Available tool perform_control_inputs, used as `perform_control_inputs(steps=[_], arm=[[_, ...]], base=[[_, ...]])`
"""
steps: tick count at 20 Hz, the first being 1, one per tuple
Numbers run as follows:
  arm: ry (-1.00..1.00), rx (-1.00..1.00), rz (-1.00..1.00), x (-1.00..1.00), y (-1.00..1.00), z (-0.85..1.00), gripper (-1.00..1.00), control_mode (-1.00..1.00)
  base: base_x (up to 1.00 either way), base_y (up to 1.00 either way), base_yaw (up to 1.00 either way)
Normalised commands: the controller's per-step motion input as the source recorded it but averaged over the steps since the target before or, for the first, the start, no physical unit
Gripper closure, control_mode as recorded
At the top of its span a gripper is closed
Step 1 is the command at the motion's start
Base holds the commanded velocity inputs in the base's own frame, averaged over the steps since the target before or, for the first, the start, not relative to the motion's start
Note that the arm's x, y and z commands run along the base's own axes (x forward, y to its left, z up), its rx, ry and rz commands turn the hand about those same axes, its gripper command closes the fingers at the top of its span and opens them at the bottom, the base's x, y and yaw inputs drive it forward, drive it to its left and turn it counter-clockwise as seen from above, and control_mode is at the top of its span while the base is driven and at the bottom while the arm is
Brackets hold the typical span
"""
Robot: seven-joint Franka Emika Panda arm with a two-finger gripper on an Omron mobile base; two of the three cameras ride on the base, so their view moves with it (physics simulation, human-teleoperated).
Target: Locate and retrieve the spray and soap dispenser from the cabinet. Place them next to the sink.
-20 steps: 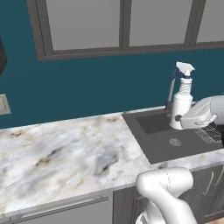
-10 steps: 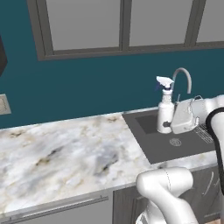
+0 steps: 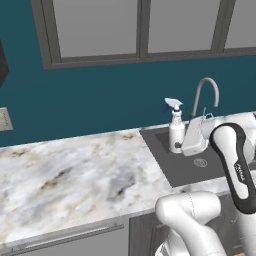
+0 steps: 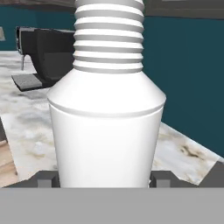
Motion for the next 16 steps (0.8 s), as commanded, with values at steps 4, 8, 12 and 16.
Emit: perform_control_inputs(steps=[4, 8, 12, 16], arm=[[0.05, 0.00, 0.01, 0.63, 0.00, -0.36, 1.00, -1.00], [0.11, 0.01, 0.02, 0.52, -0.02, -0.43, 1.00, -1.00], [0.02, 0.02, 0.08, 0.47, 0.04, -0.44, 1.00, -1.00], [-0.03, 0.02, 0.10, 0.45, 0.00, -0.42, 1.00, -1.00]], base=[[0.00, 0.00, 0.00], [0.00, 0.00, 0.00], [0.00, 0.00, 0.00], [0.00, 0.00, 0.00]])
